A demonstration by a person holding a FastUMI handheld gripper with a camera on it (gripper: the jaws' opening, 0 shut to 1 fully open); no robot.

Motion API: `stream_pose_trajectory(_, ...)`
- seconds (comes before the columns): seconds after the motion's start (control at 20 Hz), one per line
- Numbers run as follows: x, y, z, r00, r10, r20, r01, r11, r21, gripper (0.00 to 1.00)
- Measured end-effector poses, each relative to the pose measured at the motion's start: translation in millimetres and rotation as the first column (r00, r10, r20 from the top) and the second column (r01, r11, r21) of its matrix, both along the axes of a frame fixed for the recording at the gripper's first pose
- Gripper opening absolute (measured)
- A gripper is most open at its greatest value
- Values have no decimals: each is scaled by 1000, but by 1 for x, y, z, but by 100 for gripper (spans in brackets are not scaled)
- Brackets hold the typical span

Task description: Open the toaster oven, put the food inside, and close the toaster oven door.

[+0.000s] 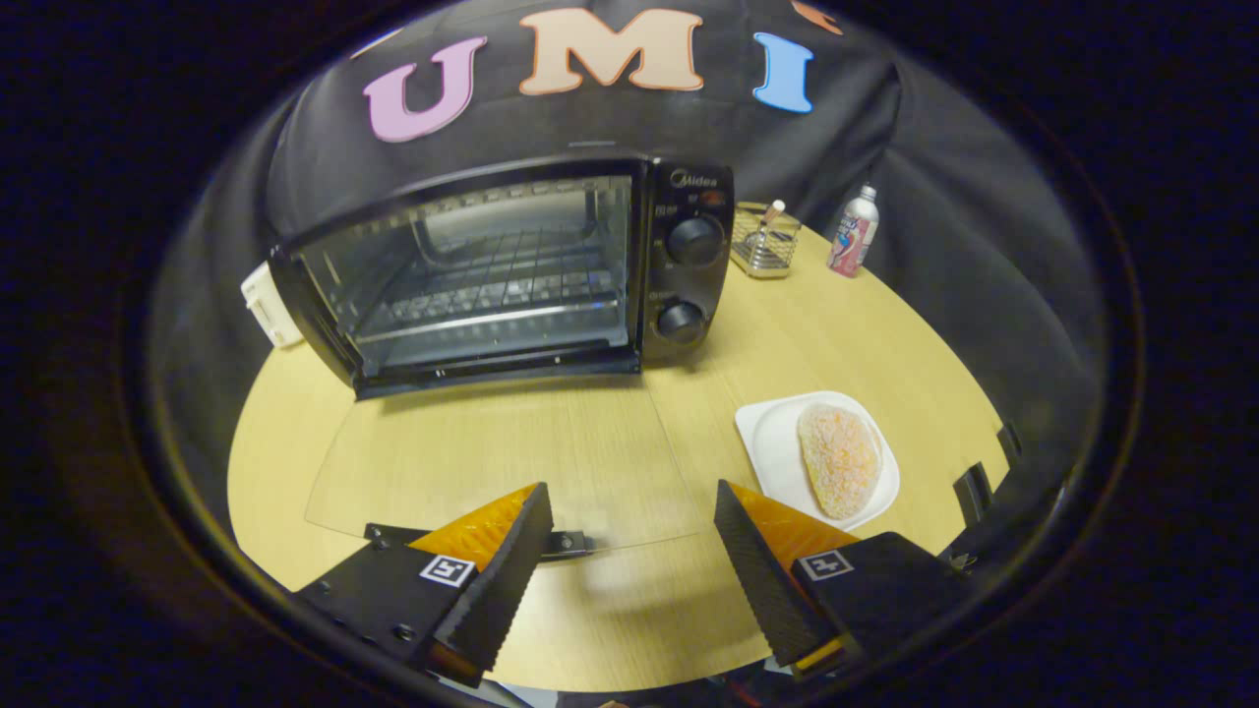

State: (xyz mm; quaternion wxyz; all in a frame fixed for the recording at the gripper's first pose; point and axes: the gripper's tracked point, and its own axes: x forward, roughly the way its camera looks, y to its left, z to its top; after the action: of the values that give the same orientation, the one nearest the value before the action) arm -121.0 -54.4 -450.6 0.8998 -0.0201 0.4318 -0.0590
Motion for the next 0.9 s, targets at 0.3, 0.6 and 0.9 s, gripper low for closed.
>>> stream_pose_trajectory(0.3, 2, 2, 0, 998, -45, 34, 43, 998, 53, 100)
stream_pose_trajectory(0.6, 5, -35, 16, 995, -76, 63, 78, 996, -34, 100)
stream_pose_trajectory(0.9, 14, -108, 27, 960, -262, 100, 267, 963, -42, 100)
